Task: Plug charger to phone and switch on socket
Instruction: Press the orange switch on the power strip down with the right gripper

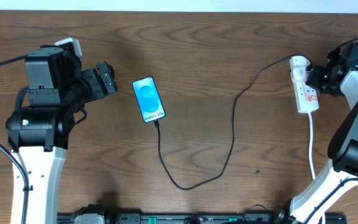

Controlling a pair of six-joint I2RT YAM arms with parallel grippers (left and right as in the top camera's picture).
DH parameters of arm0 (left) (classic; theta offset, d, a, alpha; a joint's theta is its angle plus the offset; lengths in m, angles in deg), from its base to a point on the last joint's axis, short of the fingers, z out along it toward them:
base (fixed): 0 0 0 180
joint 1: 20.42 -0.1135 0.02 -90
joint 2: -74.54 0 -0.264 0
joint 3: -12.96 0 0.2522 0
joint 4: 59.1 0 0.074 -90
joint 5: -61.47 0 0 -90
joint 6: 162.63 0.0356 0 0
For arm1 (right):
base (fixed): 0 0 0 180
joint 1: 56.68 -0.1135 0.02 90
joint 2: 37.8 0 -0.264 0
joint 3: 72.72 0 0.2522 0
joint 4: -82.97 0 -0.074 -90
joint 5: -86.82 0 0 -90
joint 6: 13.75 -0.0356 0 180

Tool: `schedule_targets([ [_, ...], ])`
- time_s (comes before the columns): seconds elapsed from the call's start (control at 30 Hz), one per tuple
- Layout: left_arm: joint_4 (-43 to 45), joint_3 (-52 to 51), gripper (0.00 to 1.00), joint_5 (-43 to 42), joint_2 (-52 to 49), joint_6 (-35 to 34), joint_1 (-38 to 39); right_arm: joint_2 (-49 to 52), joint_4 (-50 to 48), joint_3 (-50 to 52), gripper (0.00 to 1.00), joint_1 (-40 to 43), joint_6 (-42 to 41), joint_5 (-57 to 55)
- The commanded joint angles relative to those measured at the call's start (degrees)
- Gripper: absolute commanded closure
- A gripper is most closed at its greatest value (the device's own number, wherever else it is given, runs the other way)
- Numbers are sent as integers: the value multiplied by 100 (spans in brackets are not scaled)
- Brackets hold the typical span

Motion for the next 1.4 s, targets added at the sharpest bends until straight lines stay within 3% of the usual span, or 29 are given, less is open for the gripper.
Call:
schedule_targets([
  [0.0, 4, -2, 4, 13, -7, 31, -17, 525, 269, 337, 99, -553, -74, 975],
  [0.73, 4, -2, 4, 15, -7, 33, -17, 542, 63, 337, 99, -817, 122, 1185],
  [1.37, 4, -2, 4, 13, -7, 31, -17, 542, 114, 337, 99, -942, 127, 2330],
])
